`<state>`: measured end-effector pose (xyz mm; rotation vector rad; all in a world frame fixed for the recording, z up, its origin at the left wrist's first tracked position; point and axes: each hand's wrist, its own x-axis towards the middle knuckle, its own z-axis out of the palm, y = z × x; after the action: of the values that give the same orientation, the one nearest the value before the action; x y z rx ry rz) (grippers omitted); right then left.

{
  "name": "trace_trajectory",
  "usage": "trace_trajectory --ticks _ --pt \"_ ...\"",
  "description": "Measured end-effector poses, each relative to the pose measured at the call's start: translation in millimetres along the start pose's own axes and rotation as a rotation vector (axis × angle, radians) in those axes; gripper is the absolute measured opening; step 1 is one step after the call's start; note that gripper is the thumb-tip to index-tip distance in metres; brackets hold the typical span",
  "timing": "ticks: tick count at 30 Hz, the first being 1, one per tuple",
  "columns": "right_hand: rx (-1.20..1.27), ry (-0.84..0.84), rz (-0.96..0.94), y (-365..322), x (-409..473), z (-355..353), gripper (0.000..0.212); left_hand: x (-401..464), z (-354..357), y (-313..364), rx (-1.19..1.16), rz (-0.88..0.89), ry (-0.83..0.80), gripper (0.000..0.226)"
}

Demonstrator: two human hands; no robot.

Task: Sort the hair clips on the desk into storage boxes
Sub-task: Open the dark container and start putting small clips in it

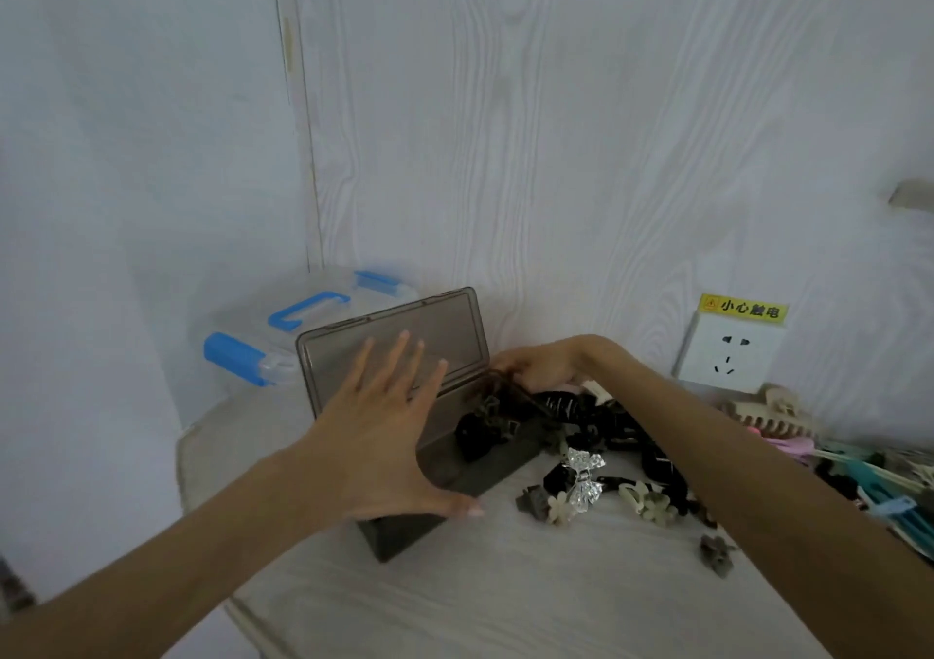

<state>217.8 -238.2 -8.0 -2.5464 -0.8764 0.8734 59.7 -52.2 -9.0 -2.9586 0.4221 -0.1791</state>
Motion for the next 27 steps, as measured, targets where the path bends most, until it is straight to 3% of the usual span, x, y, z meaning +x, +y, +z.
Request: trace_trajectory --ticks 4,8,16,20,23,27 --pt "-0.160 0.066 0.047 -1 -11 3 0.034 4 1 -6 0.054 0.051 -0.013 0.120" --pt "-0.140 0.192 0.074 6 -34 17 0.031 3 -1 -4 0.066 0.137 -0.029 0.109" --pt "-0.057 0.373 0.214 23 -80 30 0.033 17 -2 7 -0.029 0.028 -0.084 0.121" --pt "0.110 0.540 0.302 40 -86 34 0.031 40 -1 14 -0.084 0.049 -0.085 0.123" --pt "0.335 0.656 0.236 45 -89 39 0.024 61 3 15 -0.128 0.142 -0.108 0.127" --pt "0.569 0.931 0.202 49 -94 42 0.017 91 9 10 -0.166 0.219 -0.051 0.128"
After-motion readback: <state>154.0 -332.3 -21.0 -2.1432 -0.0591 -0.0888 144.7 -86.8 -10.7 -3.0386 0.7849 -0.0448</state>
